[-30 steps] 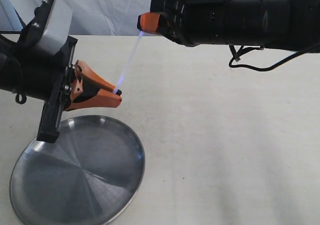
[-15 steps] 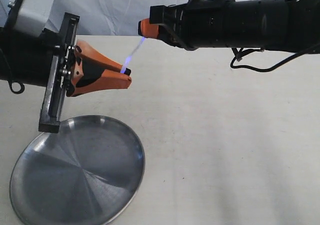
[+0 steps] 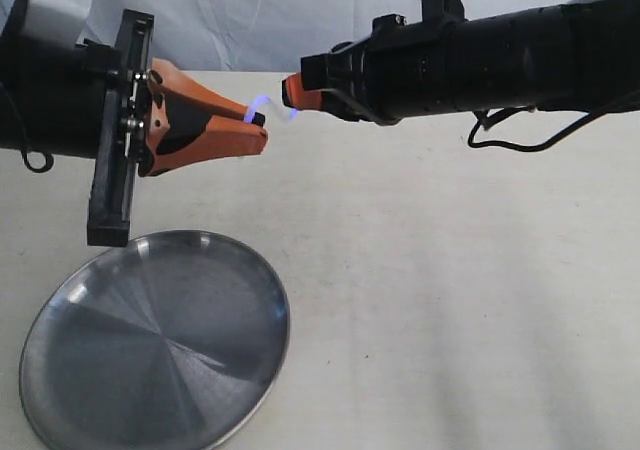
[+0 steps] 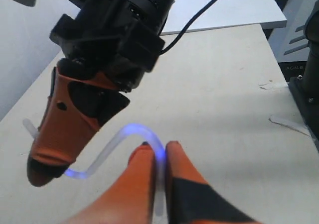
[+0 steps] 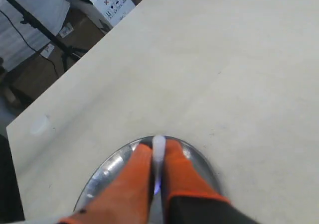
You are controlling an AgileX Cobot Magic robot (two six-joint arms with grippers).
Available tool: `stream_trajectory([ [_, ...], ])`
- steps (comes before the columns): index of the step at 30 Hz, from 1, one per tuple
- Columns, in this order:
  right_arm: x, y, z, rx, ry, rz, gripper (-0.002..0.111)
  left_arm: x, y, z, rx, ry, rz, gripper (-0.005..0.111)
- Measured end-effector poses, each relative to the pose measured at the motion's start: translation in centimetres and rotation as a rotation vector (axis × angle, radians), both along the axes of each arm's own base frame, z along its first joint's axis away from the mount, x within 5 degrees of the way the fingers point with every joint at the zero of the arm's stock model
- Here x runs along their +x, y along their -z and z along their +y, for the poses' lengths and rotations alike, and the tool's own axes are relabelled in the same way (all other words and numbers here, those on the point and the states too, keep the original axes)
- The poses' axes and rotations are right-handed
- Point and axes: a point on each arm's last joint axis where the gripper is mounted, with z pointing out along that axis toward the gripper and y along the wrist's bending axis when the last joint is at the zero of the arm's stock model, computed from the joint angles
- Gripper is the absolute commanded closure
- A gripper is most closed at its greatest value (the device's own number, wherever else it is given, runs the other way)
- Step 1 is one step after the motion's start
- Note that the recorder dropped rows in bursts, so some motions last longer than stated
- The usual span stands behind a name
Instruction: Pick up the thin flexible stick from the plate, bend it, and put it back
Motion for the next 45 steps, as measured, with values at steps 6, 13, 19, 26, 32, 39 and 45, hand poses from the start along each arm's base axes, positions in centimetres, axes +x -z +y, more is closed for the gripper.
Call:
stream_trajectory([
  [6,-0.7,0.4,0.2,-0.031,-0.092,0.025,0.109,0.1,-0.5,0.0,-0.045,-0.027,0.007,0.107],
  [13,-1.2,0.5,0.4,-0.024,-0.141,0.054,0.109,0.5,-0.9,-0.1,-0.093,-0.072,0.018,0.107],
  [19,-1.5,0.4,0.5,-0.013,-0.171,0.061,0.109,0.7,-1.0,0.0,-0.113,-0.092,0.023,0.107],
  [26,-1.9,0.7,0.5,-0.053,-0.224,0.055,0.109,1.3,-0.8,0.2,-0.091,-0.160,0.016,0.107],
  [32,-2.5,0.8,0.7,-0.068,-0.316,0.021,0.109,1.7,-0.4,0.4,-0.042,-0.213,-0.002,0.107],
  [39,-2.6,0.9,0.8,-0.069,-0.343,0.011,0.109,1.9,-0.2,0.6,-0.010,-0.235,-0.010,0.107],
  [45,-2.9,0.7,0.9,-0.060,-0.392,-0.018,0.109,1.9,0.0,0.6,0.004,-0.234,0.005,0.107],
])
